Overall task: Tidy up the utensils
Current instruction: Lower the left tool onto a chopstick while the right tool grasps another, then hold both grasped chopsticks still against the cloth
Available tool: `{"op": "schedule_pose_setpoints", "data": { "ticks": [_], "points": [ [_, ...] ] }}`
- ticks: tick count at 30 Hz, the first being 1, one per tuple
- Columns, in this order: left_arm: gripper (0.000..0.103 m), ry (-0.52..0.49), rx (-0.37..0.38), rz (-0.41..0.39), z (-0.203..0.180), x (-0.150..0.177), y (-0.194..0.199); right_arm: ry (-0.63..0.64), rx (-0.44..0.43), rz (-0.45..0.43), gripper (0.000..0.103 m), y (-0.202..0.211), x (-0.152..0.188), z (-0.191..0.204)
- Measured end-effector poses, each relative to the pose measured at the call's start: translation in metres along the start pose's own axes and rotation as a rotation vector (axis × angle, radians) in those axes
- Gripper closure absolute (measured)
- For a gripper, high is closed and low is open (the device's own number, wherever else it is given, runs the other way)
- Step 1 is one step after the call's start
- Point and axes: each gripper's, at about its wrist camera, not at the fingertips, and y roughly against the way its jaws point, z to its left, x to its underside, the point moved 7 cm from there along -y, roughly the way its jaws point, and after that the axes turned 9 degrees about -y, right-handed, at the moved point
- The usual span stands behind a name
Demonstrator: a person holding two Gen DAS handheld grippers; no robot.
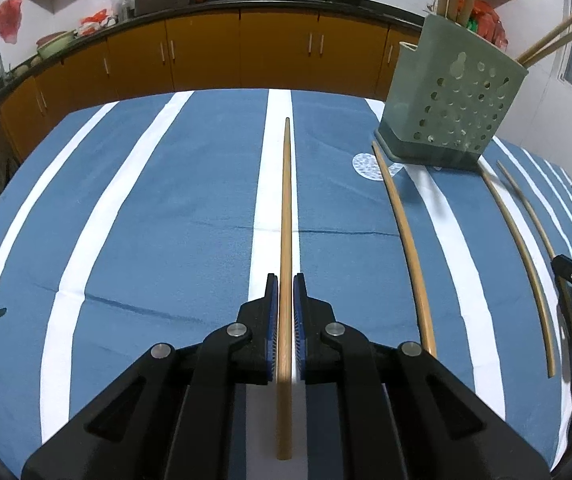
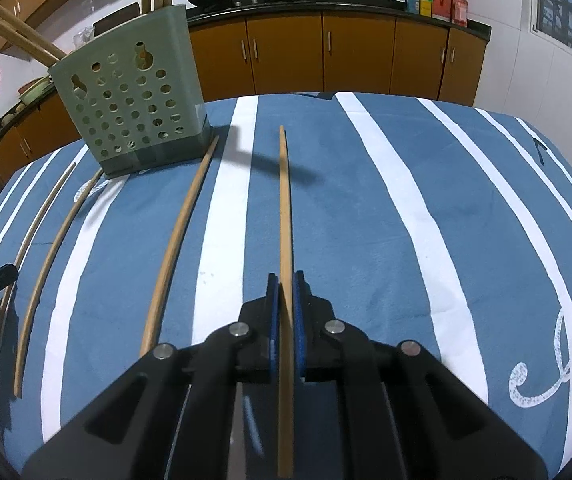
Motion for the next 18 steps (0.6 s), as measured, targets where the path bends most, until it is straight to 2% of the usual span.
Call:
{"op": "schedule_pose_setpoints", "data": {
  "ticks": [18],
  "points": [
    [0.094, 0.015, 0.022, -0.004, 0.0018, -0.0003, -0.0015, 0.000, 0.001, 0.000, 0.094, -0.0004, -0.0001, 0.0002]
  ]
}}
